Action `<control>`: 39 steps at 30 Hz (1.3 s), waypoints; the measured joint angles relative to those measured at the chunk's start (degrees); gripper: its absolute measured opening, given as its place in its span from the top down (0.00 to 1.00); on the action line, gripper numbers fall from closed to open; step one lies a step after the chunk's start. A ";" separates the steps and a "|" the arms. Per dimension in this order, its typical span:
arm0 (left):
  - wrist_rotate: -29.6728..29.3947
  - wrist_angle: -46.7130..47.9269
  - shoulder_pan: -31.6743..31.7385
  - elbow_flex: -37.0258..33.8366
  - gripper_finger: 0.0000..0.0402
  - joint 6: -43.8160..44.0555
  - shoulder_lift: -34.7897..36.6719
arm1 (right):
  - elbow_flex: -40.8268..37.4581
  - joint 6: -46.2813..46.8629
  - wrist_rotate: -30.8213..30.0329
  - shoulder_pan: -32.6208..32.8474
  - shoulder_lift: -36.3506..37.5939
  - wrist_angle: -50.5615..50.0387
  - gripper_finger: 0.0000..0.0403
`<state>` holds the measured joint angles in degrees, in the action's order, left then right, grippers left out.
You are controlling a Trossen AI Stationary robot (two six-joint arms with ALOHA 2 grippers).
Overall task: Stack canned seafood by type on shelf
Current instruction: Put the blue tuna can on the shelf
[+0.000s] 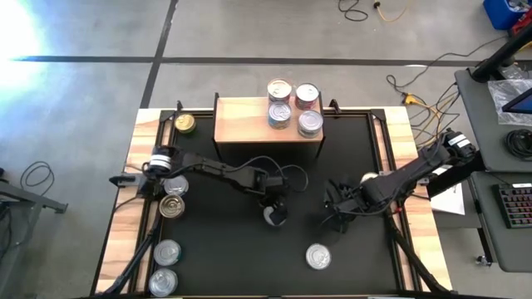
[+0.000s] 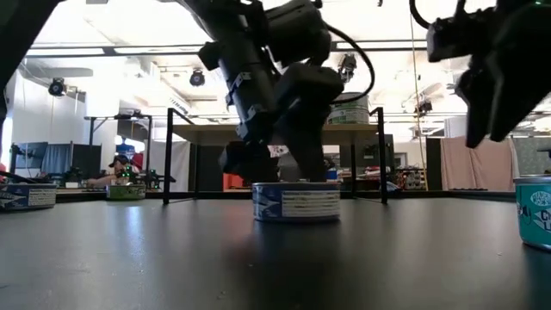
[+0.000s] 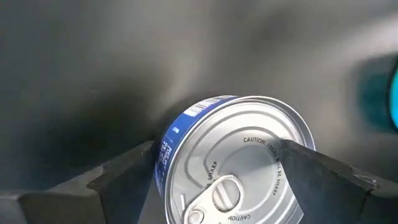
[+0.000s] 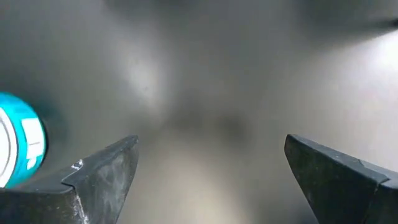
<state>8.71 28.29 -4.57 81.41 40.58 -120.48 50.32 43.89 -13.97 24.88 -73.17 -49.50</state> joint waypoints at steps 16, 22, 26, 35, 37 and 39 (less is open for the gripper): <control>-6.53 15.35 -6.64 15.07 0.18 -12.22 -0.03 | -1.42 -2.84 0.45 2.19 0.00 6.92 0.02; -10.62 21.89 -10.25 11.87 0.19 -26.52 3.48 | -1.33 0.33 -2.04 3.29 -2.47 19.19 0.02; -13.17 20.46 -10.88 4.85 0.18 -29.65 5.42 | 1.65 4.93 -4.12 3.24 -8.97 21.93 0.02; -10.74 1.03 -11.87 -12.01 0.19 -31.60 11.43 | 22.81 7.03 -0.58 2.55 -30.65 15.25 0.02; -10.69 -3.96 -12.31 -14.71 0.19 -32.94 12.51 | 27.12 7.79 -0.60 2.18 -34.59 10.12 0.02; -10.76 -8.25 -12.36 -16.60 0.19 -34.36 12.74 | 30.68 8.97 -0.58 1.87 -37.80 5.45 0.02</control>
<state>-2.05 20.04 -16.93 64.81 6.22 -107.74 81.00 52.85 -14.55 26.75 -110.96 -44.05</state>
